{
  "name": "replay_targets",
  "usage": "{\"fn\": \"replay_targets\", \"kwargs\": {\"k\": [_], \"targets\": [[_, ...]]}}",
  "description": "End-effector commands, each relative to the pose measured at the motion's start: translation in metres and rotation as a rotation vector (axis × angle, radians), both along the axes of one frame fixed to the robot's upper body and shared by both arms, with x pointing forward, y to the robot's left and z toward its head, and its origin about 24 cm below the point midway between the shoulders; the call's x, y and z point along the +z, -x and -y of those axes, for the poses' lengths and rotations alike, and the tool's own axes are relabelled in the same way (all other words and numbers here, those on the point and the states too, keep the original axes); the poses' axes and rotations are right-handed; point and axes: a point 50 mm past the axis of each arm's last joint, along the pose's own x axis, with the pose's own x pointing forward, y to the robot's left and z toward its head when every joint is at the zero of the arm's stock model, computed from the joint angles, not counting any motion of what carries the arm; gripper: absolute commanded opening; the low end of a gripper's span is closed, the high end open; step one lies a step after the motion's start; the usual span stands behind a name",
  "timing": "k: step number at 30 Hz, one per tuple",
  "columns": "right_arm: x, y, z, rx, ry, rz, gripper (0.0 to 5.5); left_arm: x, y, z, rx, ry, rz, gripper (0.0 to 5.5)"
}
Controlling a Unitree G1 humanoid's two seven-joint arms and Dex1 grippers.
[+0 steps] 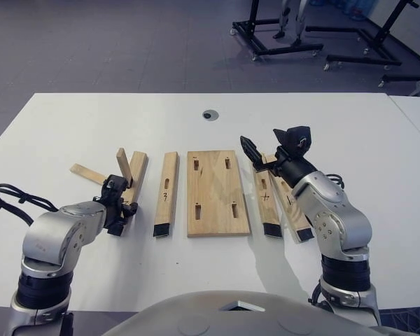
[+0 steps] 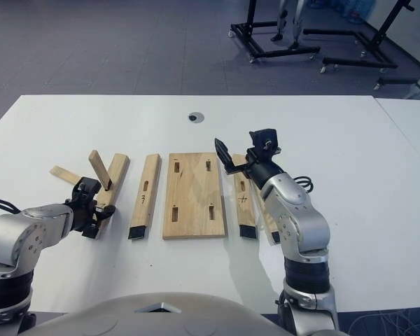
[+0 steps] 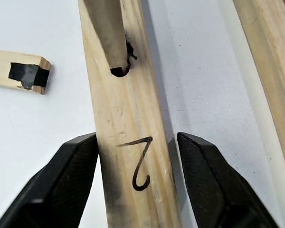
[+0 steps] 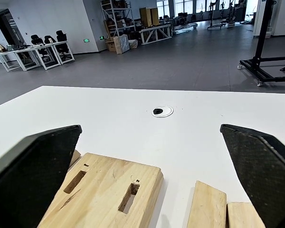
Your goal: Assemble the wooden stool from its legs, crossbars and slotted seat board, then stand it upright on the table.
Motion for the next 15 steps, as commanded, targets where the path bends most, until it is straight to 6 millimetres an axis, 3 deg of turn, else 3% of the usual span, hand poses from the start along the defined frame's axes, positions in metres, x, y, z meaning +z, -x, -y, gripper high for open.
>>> {"fn": "replay_targets", "kwargs": {"k": [1, 9, 15], "targets": [[0.002, -0.003, 0.0, 0.006, -0.001, -0.001, 5.4, -0.03, 0.018, -0.01, 0.127, 0.069, -0.169, 2.18], [0.003, -0.005, 0.0, 0.012, 0.002, -0.002, 5.4, -0.033, 0.018, -0.01, 0.18, 0.103, -0.162, 2.03], [0.004, -0.005, 0.001, 0.01, 0.006, 0.001, 5.4, 0.001, -0.021, -0.005, 0.135, 0.195, 0.046, 2.03]]}}
